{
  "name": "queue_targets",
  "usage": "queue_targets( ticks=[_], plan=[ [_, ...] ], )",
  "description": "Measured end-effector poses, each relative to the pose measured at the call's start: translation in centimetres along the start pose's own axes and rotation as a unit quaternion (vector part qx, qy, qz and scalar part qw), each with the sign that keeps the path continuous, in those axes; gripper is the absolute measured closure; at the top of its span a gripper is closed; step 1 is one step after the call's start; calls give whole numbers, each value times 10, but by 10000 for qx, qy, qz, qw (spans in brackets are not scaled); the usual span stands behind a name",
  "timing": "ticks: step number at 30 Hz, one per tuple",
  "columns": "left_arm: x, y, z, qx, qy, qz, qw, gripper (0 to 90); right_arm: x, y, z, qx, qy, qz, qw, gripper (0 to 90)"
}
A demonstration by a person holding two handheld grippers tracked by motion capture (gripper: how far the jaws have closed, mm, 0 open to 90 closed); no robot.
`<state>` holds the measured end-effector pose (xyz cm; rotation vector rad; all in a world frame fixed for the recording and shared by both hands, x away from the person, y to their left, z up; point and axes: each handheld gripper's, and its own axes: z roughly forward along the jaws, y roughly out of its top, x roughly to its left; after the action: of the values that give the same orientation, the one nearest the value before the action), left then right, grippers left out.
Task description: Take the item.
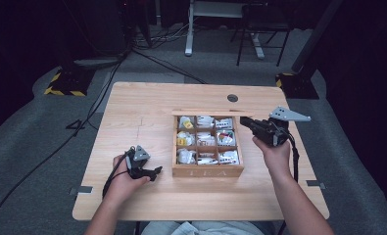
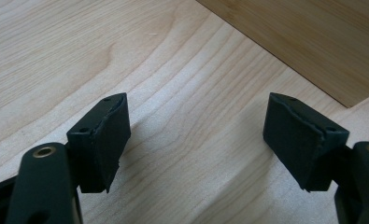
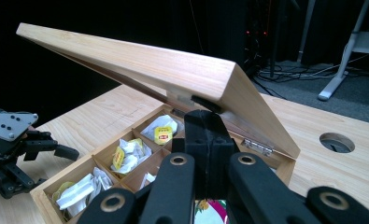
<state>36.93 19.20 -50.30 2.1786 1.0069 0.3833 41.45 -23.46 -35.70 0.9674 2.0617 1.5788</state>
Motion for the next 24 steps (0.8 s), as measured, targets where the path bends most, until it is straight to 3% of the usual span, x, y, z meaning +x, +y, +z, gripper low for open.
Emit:
queue_targets(
  ticks=[12,16,24],
  plan=[
    [1,2,-5,28,-131,-49,9999,282,-2,1,-1,15,30,30,10000,899],
    [0,8,-13,-73,-174,-11,9998,286,-3,1,-1,16,39,30,10000,899],
    [-3,21,-28,-429,-339,-131,9984,296,-5,2,-1,6,94,49,9999,898]
  ],
)
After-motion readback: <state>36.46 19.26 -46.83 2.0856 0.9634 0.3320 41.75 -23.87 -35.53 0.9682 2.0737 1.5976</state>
